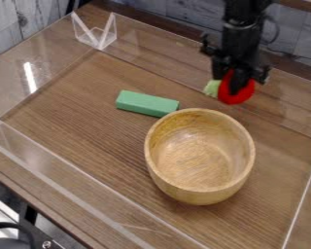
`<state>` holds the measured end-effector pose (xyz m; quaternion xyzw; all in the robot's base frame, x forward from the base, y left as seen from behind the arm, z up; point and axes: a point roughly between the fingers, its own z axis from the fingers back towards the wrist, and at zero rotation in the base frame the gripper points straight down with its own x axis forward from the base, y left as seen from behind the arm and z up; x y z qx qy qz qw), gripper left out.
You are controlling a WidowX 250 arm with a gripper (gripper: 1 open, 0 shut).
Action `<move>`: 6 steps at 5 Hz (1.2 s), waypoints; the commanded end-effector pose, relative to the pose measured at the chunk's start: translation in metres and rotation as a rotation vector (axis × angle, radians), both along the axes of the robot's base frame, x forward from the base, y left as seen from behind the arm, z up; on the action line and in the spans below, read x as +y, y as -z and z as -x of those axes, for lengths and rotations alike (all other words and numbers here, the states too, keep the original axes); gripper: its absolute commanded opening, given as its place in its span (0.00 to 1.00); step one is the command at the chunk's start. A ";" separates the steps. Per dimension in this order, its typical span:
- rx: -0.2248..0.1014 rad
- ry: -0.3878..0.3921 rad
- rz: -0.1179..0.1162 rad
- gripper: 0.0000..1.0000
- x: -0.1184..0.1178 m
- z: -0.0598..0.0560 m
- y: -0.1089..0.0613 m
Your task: Move the red fruit to the right side of the table
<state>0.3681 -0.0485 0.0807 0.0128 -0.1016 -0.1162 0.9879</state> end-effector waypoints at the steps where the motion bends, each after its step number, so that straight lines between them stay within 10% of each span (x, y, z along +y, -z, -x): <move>1: -0.096 -0.073 0.016 0.00 -0.024 -0.007 -0.037; 3: -0.064 -0.233 0.047 0.00 -0.058 -0.007 -0.020; 6: -0.046 -0.201 0.046 0.00 -0.072 -0.005 0.009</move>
